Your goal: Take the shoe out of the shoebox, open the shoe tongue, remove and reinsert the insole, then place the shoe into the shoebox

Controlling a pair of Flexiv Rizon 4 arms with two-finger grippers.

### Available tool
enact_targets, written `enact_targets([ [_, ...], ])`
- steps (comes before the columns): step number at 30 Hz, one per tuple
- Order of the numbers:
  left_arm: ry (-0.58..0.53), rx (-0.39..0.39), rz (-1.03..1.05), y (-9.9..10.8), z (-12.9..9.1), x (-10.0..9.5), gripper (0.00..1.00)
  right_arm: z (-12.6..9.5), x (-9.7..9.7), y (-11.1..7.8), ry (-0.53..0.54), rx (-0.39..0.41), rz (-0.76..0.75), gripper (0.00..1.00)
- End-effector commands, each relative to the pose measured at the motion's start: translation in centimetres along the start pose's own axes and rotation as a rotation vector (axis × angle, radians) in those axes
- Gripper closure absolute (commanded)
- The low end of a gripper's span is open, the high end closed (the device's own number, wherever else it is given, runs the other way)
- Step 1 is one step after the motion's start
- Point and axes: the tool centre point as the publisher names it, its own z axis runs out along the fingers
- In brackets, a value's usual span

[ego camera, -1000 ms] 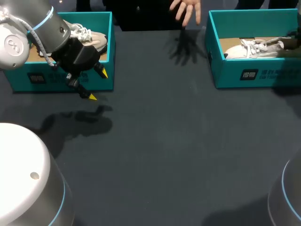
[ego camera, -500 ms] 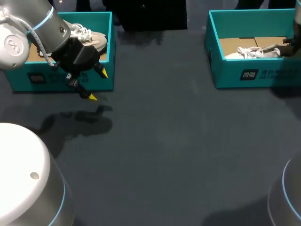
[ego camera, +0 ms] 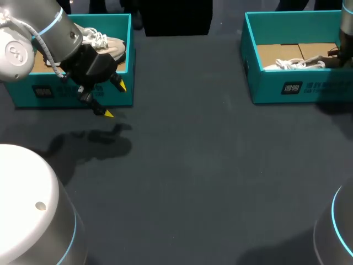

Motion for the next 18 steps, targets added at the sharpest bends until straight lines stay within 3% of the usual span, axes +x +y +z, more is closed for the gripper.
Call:
enact_targets([
  [1,0.0,-0.003,0.0,0.0,0.0,0.0,0.0,0.6,0.9,0.5,-0.003,0.025,-0.01,1.0],
  [3,0.0,-0.003,0.0,0.0,0.0,0.0,0.0,0.9,1.1,0.6,-0.001,0.026,-0.013,0.99],
  [5,0.0,-0.003,0.0,0.0,0.0,0.0,0.0,1.2,1.3,0.7,0.001,0.034,-0.018,0.89],
  [13,0.0,-0.003,0.0,0.0,0.0,0.0,0.0,2.0,1.3,0.6,-0.001,0.062,-0.016,0.65],
  [18,0.0,-0.003,0.0,0.0,0.0,0.0,0.0,1.3,0.9,0.7,-0.001,0.054,-0.006,0.6],
])
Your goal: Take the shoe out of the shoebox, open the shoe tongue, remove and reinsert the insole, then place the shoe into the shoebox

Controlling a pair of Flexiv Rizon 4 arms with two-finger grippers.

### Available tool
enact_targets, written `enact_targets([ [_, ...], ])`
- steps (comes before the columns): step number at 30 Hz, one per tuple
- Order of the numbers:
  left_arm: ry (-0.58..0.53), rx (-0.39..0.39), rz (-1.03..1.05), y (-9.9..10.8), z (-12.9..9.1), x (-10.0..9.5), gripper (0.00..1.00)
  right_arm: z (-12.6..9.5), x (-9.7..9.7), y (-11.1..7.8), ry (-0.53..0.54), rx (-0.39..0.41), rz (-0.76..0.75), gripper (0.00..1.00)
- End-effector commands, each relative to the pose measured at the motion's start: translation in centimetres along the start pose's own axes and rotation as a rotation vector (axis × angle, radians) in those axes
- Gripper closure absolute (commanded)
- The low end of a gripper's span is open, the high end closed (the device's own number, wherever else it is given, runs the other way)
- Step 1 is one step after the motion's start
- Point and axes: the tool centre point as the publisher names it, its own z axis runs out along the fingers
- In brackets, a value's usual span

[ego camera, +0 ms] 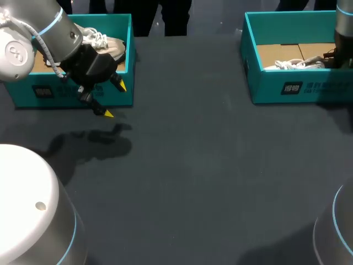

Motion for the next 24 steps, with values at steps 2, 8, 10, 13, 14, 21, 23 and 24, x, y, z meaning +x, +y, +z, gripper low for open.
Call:
enact_targets([
  [2,0.0,-0.003,0.0,0.0,0.0,0.0,0.0,-0.7,-0.1,0.2,-0.001,-0.006,0.008,0.56],
  [8,0.0,-0.003,0.0,0.0,0.0,0.0,0.0,-1.6,-0.7,0.3,-0.009,-0.024,0.024,0.4],
  [10,0.0,-0.003,0.0,0.0,0.0,0.0,0.0,-1.8,-0.9,0.3,-0.011,-0.028,0.029,0.33],
  [13,0.0,-0.003,0.0,0.0,0.0,0.0,0.0,-2.4,-1.3,0.3,-0.009,-0.033,0.037,0.18],
  [14,0.0,-0.003,0.0,0.0,0.0,0.0,0.0,-2.7,-1.3,0.3,-0.015,-0.035,0.04,0.13],
  [21,0.0,-0.003,0.0,0.0,0.0,0.0,0.0,-5.9,-1.6,0.0,-0.003,-0.055,0.052,0.0],
  [23,0.0,-0.003,0.0,0.0,0.0,0.0,0.0,-7.1,-1.6,-0.1,0.005,-0.065,0.054,0.0],
  [24,0.0,-0.003,0.0,0.0,0.0,0.0,0.0,-7.7,-1.6,-0.2,0.005,-0.067,0.055,0.0],
])
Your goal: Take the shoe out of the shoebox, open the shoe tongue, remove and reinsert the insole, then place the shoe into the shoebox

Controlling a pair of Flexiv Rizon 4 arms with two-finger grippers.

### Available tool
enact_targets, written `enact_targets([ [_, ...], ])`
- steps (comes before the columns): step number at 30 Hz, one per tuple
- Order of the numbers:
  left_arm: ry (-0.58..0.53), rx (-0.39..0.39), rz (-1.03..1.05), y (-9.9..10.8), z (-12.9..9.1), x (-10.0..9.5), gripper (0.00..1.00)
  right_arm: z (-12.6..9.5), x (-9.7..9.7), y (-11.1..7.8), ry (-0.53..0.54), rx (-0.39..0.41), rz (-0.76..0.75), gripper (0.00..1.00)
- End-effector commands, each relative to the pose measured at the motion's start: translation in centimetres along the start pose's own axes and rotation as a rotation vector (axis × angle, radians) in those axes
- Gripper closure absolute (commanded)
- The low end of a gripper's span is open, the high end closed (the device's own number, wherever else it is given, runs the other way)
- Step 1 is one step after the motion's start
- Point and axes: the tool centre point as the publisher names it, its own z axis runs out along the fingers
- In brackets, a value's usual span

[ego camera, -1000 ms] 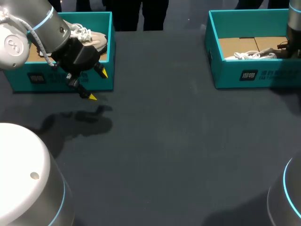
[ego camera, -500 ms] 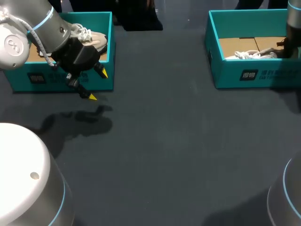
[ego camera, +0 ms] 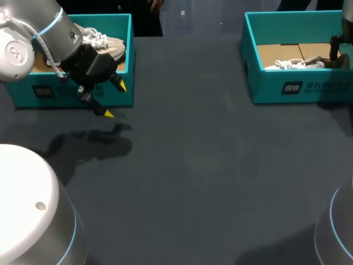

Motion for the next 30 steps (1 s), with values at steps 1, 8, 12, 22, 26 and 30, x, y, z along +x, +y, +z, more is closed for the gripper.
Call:
enact_targets([
  [1,0.0,-0.003,0.0,0.0,0.0,0.0,0.0,-3.3,-0.3,-1.2,0.012,-0.02,0.004,0.0],
  [8,0.0,-0.003,0.0,0.0,0.0,0.0,0.0,-7.5,0.2,-2.6,0.044,-0.043,0.004,0.0],
  [12,0.0,-0.003,0.0,0.0,0.0,0.0,0.0,-9.7,0.6,-3.7,0.067,-0.051,0.003,0.0],
  [22,0.0,-0.003,0.0,0.0,0.0,0.0,0.0,-13.8,2.4,-8.4,0.134,-0.04,-0.022,0.0],
  [26,0.0,-0.003,0.0,0.0,0.0,0.0,0.0,-15.1,3.2,-10.6,0.139,-0.044,-0.02,0.0],
  [30,0.0,-0.003,0.0,0.0,0.0,0.0,0.0,-16.2,4.4,-13.0,0.145,-0.041,-0.024,0.0],
])
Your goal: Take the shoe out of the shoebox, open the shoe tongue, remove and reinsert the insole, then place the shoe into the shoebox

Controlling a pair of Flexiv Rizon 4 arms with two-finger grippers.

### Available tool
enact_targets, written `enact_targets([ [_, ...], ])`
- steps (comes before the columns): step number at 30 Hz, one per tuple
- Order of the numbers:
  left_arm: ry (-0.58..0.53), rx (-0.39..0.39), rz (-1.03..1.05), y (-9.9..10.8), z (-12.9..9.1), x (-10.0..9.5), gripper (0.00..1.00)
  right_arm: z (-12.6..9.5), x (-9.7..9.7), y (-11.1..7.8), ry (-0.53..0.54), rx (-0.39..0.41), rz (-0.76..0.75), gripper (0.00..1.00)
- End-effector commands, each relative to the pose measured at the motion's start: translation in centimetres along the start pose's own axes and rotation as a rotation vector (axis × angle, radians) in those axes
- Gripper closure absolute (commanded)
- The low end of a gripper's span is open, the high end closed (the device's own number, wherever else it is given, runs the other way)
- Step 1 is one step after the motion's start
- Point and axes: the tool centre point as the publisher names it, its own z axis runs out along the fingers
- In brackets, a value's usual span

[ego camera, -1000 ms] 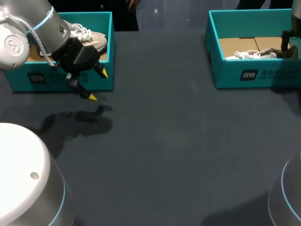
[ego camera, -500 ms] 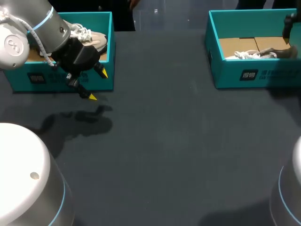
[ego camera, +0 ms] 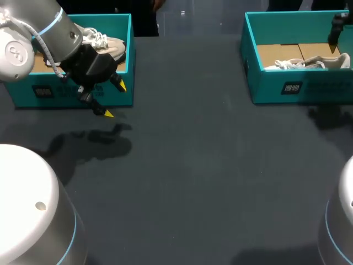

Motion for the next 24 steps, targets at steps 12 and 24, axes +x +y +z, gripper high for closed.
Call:
enact_targets([
  [12,0.0,-0.003,0.0,0.0,0.0,0.0,0.0,-1.9,4.8,-8.8,0.0,-0.024,0.007,0.0],
  [24,0.0,-0.003,0.0,0.0,0.0,0.0,0.0,-2.4,7.5,-12.9,0.004,-0.017,0.022,0.0],
])
